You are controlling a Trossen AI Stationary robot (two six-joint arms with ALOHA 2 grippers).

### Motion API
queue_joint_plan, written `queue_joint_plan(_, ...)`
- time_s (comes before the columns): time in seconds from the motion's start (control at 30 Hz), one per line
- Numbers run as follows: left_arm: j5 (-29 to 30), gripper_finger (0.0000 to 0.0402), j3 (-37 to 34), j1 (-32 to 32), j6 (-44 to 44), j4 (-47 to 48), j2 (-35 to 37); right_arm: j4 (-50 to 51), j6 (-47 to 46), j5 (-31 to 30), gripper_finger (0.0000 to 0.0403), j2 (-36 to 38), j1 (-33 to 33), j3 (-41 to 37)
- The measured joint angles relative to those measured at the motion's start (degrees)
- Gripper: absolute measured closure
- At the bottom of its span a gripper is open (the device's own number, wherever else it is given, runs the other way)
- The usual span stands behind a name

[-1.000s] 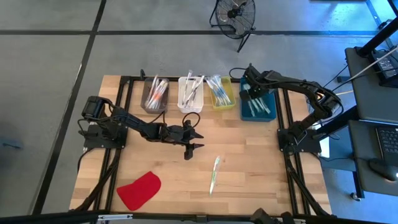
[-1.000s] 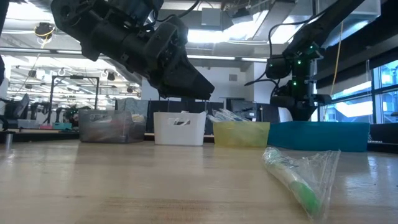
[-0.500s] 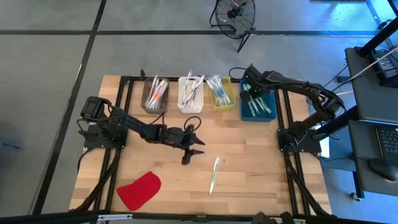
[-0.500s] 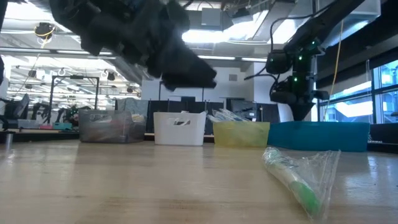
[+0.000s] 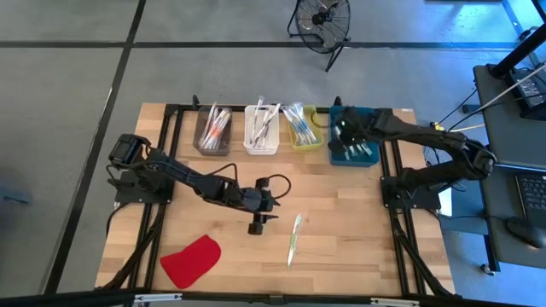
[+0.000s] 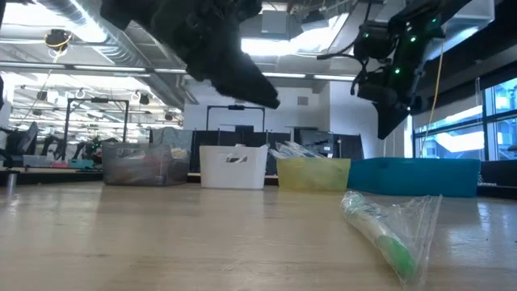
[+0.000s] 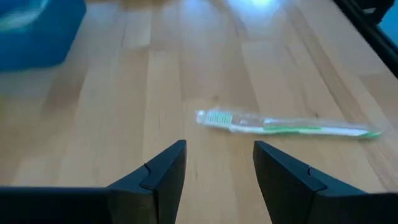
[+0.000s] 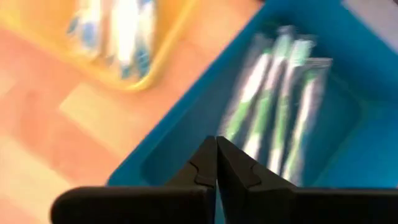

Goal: Pick & Place Toothbrushes
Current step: Put the green toothbrush into the blue bin

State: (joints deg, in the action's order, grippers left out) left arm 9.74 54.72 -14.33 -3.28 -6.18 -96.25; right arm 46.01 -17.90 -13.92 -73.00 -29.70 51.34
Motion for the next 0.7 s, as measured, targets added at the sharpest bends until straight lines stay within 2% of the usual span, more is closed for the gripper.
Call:
queue_joint_plan(0.17,1.61,0.0219,0.02,-0.86,-9.01,9.58,0.0,-2.35,-2.37,2.34,0.038,2.13,8.39,-3.5)
queue_joint_plan(0.3,4.9,0.0219,0.02,-2.25,-15.18,16.42,0.0,-5.33,-3.57,3.0,0.0385,1.81,15.43,-5.07)
queue_joint_plan(0.43,8.83,0.0219,0.02,-4.31,-20.18,20.0,0.0,-8.62,-3.46,3.0,0.0399,0.47,22.22,-5.56)
queue_joint_plan(0.7,14.79,0.0219,0.0,-7.43,-25.49,22.23,0.0,-19.37,1.7,3.81,0.0384,-2.47,34.36,-5.56)
